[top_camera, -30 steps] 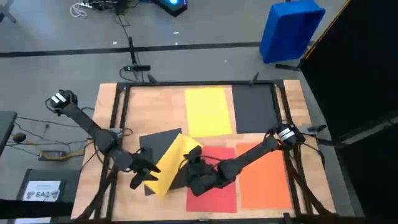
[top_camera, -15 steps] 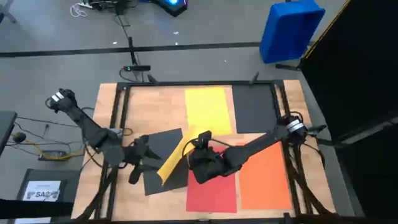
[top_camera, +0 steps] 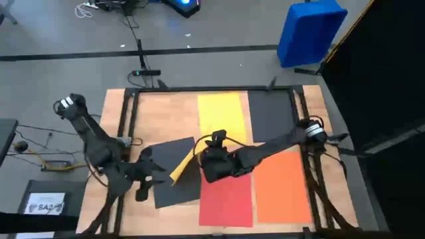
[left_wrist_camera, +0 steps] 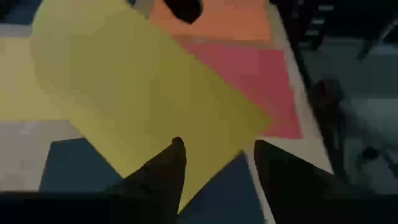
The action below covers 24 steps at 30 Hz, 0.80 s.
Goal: Organize paper
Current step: Stack the yellow paper on top of the yellow paper
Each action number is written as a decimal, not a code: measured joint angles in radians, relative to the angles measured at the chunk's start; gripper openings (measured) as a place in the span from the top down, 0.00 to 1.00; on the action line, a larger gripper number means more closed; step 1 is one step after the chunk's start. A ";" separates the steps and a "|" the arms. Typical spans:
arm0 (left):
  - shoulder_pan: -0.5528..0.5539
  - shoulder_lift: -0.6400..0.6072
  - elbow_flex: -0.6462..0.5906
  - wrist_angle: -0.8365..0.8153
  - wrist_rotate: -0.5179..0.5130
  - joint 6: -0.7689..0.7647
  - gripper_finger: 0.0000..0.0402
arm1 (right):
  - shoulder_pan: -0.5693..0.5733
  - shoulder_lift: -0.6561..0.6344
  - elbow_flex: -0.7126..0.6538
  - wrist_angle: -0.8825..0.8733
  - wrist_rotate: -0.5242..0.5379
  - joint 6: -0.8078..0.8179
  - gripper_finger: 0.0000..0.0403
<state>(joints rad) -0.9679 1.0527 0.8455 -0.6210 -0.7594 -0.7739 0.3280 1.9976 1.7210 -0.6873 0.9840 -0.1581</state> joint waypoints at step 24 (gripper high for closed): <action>-0.059 0.420 -0.001 0.087 -0.340 -0.352 0.55 | -0.022 0.001 0.000 0.034 -0.045 -0.001 1.00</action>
<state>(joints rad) -1.0273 1.4731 0.8448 -0.5337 -1.0996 -1.1264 0.3056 1.9987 1.7210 -0.6531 0.9390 -0.1593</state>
